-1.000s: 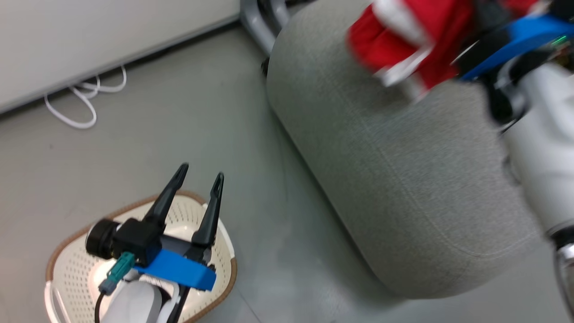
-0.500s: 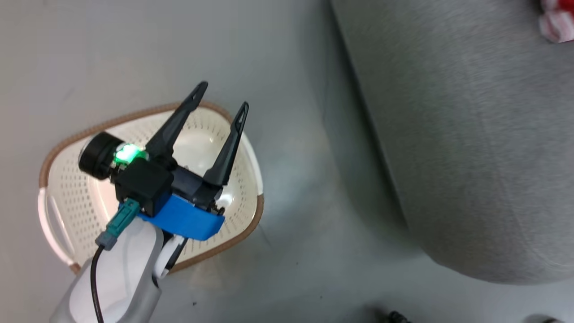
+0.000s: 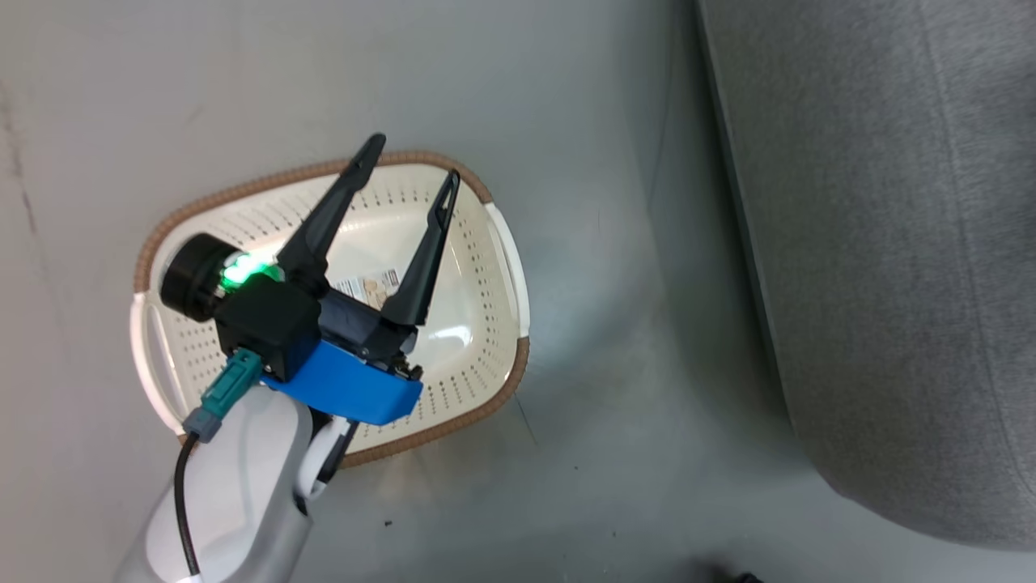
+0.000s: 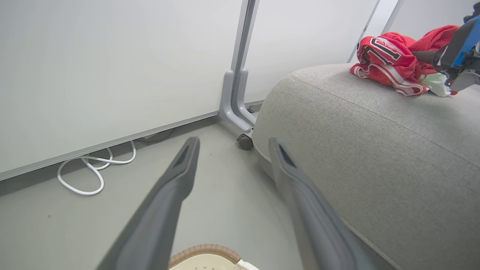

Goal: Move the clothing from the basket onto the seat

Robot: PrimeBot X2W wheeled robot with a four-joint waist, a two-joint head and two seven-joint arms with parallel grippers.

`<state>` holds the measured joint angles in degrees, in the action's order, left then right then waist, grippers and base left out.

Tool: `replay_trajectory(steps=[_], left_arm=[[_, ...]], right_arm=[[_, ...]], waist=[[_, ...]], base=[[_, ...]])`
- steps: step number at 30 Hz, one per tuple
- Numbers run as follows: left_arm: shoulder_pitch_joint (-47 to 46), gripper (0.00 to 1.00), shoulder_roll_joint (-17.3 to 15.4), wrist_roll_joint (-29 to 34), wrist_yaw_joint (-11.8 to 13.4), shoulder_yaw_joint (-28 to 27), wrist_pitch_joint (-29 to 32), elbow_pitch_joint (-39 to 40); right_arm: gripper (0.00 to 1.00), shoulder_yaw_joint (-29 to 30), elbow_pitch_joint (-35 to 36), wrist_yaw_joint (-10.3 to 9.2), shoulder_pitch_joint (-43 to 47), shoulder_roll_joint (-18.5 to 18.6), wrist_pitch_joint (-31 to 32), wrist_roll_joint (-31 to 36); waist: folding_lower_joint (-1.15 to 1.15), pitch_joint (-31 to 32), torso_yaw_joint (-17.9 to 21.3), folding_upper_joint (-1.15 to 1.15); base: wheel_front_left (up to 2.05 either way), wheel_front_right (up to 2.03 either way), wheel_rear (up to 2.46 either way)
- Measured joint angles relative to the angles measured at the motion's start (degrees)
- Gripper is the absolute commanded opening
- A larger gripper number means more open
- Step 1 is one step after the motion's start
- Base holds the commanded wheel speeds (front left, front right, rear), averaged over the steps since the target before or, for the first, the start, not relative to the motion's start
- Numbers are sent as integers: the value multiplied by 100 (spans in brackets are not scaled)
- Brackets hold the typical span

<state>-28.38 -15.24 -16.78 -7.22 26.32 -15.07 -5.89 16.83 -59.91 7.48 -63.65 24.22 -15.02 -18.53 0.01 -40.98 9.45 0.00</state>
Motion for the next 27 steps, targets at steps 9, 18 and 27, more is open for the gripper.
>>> replay_trajectory(steps=[9,18,27], left_arm=[[734,100,437,-301,0,-305,0,-403],[1832,100,781,-516,0,-1031,1,-581],[2667,100,918,-547,0,-1660,1,-714]], right_arm=[[100,-497,-4,1,802,-327,0,797],[100,-913,445,1,1786,-713,0,1157],[100,-1501,1789,1,3296,-1177,12,1006]], waist=[[-1,1100,-32,0],[-3,2563,-84,0],[-4,3683,-340,0]], base=[[0,0,0],[0,0,0],[0,0,0]])
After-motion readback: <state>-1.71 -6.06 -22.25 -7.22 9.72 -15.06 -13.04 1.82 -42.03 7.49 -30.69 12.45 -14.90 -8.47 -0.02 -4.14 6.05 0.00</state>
